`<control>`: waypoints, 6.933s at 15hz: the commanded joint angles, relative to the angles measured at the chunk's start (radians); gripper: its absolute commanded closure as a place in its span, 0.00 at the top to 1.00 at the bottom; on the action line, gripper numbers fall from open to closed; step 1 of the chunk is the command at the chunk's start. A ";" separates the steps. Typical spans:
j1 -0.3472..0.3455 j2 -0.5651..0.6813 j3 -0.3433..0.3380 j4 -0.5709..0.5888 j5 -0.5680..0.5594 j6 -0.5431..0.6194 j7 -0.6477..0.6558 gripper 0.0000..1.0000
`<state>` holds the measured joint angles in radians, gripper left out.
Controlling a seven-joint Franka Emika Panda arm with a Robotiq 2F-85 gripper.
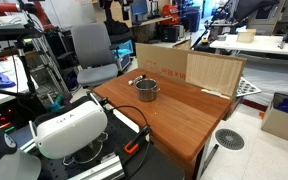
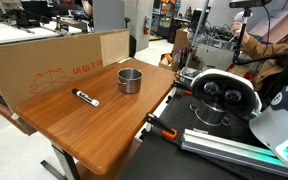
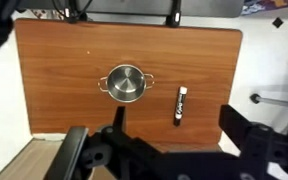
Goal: Put the marker in the silver pot
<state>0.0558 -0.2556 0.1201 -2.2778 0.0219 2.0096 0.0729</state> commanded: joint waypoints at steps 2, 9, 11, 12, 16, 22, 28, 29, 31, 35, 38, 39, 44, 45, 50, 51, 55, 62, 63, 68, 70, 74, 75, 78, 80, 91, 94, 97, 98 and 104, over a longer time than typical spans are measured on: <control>0.013 0.144 0.011 0.092 -0.038 0.061 0.047 1.00; 0.049 0.372 0.011 0.243 0.012 0.053 0.011 1.00; 0.060 0.431 0.014 0.284 0.011 0.053 0.011 1.00; 0.065 0.465 0.014 0.309 0.018 0.042 0.018 1.00; 0.081 0.581 0.013 0.380 0.030 0.032 0.038 1.00; 0.103 0.694 0.002 0.421 0.012 0.069 0.082 1.00; 0.142 0.810 -0.013 0.484 -0.017 0.069 0.145 1.00; 0.156 0.831 -0.020 0.495 -0.031 0.080 0.166 1.00; 0.176 0.870 -0.028 0.519 -0.046 0.077 0.188 1.00; 0.216 0.917 -0.057 0.546 -0.091 0.122 0.254 1.00; 0.234 0.950 -0.083 0.579 -0.127 0.135 0.298 1.00; 0.240 0.963 -0.092 0.591 -0.140 0.136 0.313 1.00; 0.262 1.032 -0.115 0.649 -0.177 0.101 0.351 1.00; 0.272 1.046 -0.121 0.660 -0.191 0.100 0.358 1.00; 0.301 1.096 -0.136 0.707 -0.218 0.081 0.370 0.72; 0.307 1.098 -0.139 0.711 -0.226 0.081 0.372 0.66; 0.317 1.110 -0.146 0.736 -0.240 0.061 0.376 0.34; 0.309 1.093 -0.138 0.731 -0.246 0.053 0.368 0.06; 0.307 1.087 -0.136 0.726 -0.244 0.056 0.365 0.06; 0.313 1.034 -0.124 0.676 -0.248 0.091 0.358 0.06; 0.318 1.004 -0.119 0.650 -0.251 0.105 0.355 0.06; 0.340 0.913 -0.125 0.554 -0.289 0.165 0.371 0.06; 0.345 0.886 -0.128 0.522 -0.308 0.184 0.380 0.06; 0.349 0.799 -0.131 0.420 -0.362 0.250 0.410 0.06; 0.345 0.744 -0.131 0.353 -0.393 0.295 0.436 0.06; 0.300 0.451 -0.171 -0.025 -0.665 0.611 0.700 0.06; 0.265 0.415 -0.187 -0.090 -0.740 0.681 0.794 0.06; 0.253 0.378 -0.223 -0.141 -0.775 0.745 0.830 0.06; 0.249 0.368 -0.231 -0.155 -0.780 0.761 0.830 0.06; 0.253 0.364 -0.266 -0.178 -0.850 0.780 0.897 0.06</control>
<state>0.3088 0.1207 -0.1286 -2.4390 -0.7721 2.7523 0.9081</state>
